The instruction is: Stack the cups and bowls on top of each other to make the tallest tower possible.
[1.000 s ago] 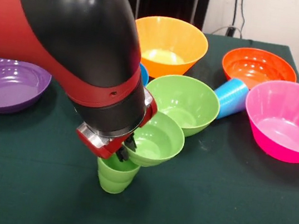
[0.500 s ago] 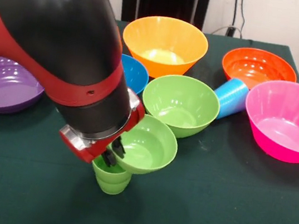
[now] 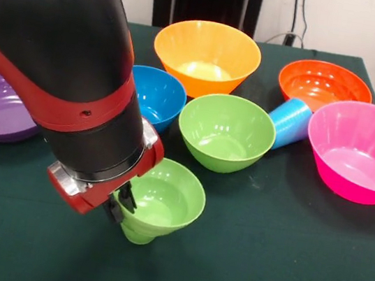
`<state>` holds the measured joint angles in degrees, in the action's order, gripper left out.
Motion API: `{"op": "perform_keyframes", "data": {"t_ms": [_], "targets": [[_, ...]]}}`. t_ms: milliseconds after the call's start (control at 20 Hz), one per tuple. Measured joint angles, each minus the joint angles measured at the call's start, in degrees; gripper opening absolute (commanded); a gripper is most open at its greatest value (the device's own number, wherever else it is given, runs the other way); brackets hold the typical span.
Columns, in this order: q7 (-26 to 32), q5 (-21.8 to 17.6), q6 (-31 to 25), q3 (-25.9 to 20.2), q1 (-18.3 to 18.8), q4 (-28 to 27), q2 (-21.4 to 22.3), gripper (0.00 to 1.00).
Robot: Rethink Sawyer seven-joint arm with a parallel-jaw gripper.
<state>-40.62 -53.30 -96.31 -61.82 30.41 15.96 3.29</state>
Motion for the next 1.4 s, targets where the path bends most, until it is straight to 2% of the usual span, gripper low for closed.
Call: {"op": "perform_keyframes", "data": {"t_ms": [100,350,900,1400], "targets": [[0.0,-1.11,0.0,-0.63,0.05,-0.28,0.0,0.0],[0.0,-0.89,0.0,-0.29,0.47,-0.11,-0.02,0.0],[0.0,3.19,0.01,4.71,2.94,3.89,0.81,0.0],[0.0,5.12,0.01,6.3,2.5,4.29,0.87,0.0]]}}
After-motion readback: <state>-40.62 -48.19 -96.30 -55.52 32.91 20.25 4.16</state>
